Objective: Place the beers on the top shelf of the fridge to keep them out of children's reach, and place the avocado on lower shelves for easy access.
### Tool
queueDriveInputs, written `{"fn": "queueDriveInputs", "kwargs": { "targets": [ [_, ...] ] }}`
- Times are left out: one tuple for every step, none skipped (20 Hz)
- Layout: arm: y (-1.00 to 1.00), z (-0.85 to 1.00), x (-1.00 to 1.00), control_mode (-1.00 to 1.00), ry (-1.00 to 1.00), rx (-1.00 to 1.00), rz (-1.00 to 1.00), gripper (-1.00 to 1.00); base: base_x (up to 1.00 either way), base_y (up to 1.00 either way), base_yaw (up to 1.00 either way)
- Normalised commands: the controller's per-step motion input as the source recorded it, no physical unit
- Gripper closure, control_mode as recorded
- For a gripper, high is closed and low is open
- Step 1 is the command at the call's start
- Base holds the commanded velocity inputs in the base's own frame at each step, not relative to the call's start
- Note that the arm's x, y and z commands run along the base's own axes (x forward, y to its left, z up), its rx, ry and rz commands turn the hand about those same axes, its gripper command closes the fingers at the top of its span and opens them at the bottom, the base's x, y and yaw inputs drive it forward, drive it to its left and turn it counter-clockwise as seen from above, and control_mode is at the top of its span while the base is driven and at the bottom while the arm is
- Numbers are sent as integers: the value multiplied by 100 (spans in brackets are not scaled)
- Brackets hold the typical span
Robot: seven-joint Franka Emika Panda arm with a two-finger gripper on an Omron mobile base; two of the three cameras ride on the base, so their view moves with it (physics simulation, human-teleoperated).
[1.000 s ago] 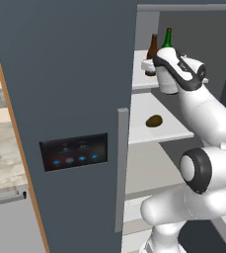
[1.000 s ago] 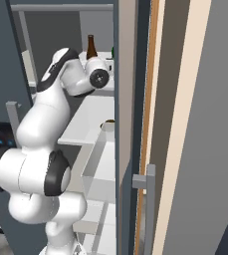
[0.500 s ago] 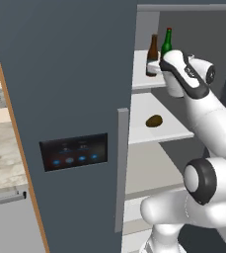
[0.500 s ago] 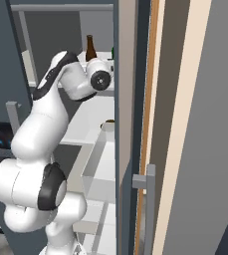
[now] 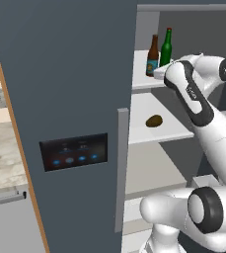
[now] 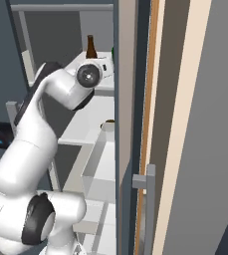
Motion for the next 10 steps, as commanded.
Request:
{"fn": "queueDriveInputs", "kwargs": {
  "targets": [
    [0,0,-67,-100,5,-11,0,-100,0,0,0],
    [6,0,-67,-100,5,-12,-1,-100,0,0,0],
    [11,0,-66,-100,5,-12,-3,-100,0,0,0],
    [10,0,-71,-100,7,-10,-7,-100,0,0,0],
    [7,0,-74,-100,7,-9,-9,-100,0,0,0],
    [0,0,-84,-100,7,-5,-12,-100,0,0,0],
    [0,0,-90,-100,7,-4,-13,-100,0,0,0],
    [0,0,-100,-100,3,-3,-13,-100,0,0,0],
    [0,0,-100,-100,2,-3,-14,-100,0,0,0],
    [0,0,-100,-100,0,-1,-14,-100,0,0,0]
  ]
}}
